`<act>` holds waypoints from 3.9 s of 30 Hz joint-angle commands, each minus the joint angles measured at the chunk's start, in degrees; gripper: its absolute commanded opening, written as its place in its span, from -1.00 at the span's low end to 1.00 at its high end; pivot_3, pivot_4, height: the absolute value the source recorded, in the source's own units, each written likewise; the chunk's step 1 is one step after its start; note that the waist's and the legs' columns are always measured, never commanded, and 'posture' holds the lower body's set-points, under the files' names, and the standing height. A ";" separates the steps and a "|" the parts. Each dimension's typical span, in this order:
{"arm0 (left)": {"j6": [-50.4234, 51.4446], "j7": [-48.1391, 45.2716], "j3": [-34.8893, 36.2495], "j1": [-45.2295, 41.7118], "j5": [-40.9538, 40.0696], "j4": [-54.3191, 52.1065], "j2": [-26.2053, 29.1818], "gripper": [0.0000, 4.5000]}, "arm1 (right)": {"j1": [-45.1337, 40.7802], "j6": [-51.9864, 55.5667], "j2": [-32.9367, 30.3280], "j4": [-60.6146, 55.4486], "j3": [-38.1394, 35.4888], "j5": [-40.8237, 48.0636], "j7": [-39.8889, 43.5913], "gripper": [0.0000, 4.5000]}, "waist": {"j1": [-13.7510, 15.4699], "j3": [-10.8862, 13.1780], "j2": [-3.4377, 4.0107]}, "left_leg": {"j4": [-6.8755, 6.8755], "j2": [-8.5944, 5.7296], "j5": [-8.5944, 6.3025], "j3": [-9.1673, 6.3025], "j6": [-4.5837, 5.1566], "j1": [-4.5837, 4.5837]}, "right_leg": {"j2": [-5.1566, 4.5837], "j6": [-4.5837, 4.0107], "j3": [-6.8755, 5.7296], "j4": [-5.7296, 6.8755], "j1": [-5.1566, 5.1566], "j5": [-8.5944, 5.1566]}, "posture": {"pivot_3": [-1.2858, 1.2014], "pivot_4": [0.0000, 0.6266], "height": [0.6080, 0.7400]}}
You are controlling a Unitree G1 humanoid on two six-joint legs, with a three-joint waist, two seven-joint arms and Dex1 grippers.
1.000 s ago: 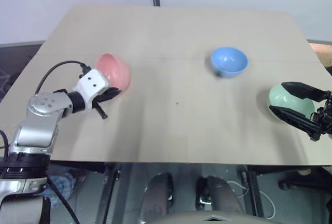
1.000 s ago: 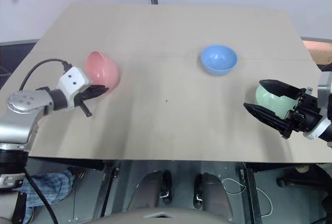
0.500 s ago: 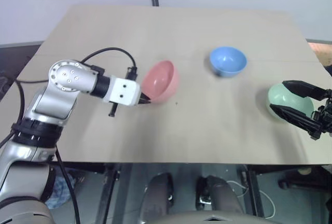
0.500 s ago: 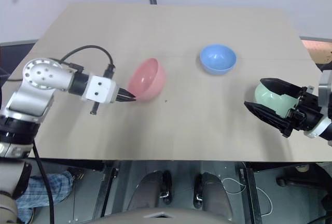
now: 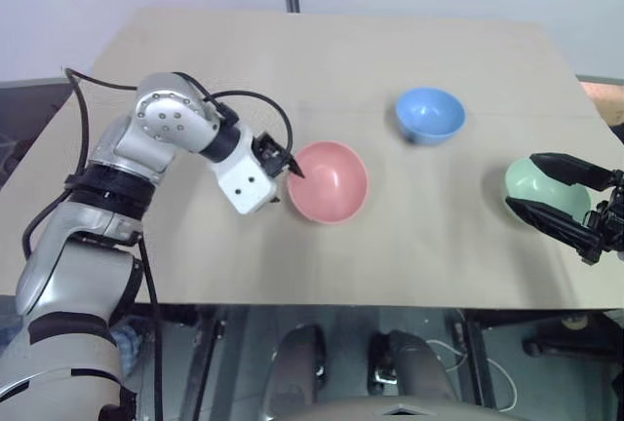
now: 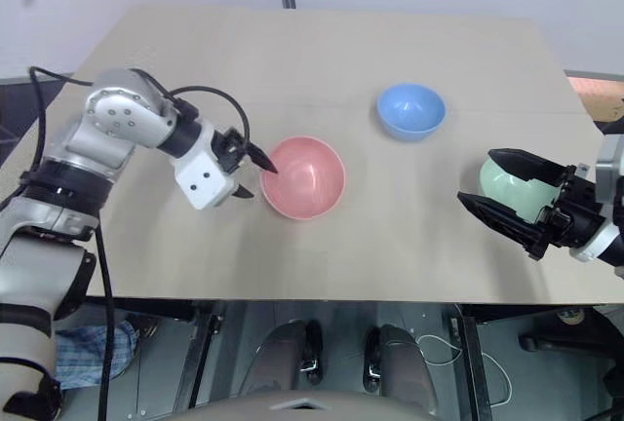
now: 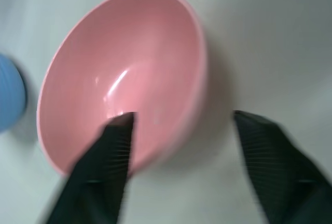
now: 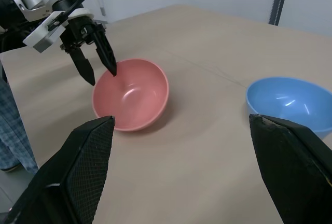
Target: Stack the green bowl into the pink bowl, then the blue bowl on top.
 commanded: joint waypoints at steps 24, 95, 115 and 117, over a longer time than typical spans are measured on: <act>87.34 22.08 41.62 17.12 -45.41 -12.97 3.37 0.97 | -3.04 -1.00 -1.16 2.25 1.31 -5.15 -0.97 1.00 | -0.44 0.01 -0.02 | 0.23 0.09 0.05 0.04 -0.08 0.15 | -0.20 0.01 0.14 0.42 0.00 -0.01 | 0.03 -0.52 1.00; 66.04 -0.30 28.95 33.83 -44.46 -15.83 18.96 1.00 | -67.78 14.26 22.21 14.98 80.07 -58.45 -3.52 -0.99 | -1.73 0.04 0.04 | 0.21 0.04 0.06 0.49 -0.11 -0.43 | -0.34 -0.09 0.41 0.87 -0.98 -0.02 | 0.03 -0.52 1.00; 66.29 -0.30 28.70 34.01 -44.38 -16.31 18.76 1.00 | -67.56 18.57 23.10 9.55 67.06 -57.13 1.82 0.95 | -1.79 0.03 0.03 | 0.19 0.06 0.07 0.49 -0.12 -0.41 | -0.32 -0.16 0.42 0.89 -0.98 0.03 | 0.03 -0.52 1.00; 66.30 -0.30 28.77 34.04 -44.34 -16.31 18.63 1.00 | -65.95 21.17 20.82 7.18 63.81 -55.16 2.37 0.95 | -1.68 0.03 0.02 | 0.19 0.06 0.07 0.47 -0.12 -0.42 | -0.32 -0.16 0.41 0.86 -0.97 0.03 | 0.03 -0.52 1.00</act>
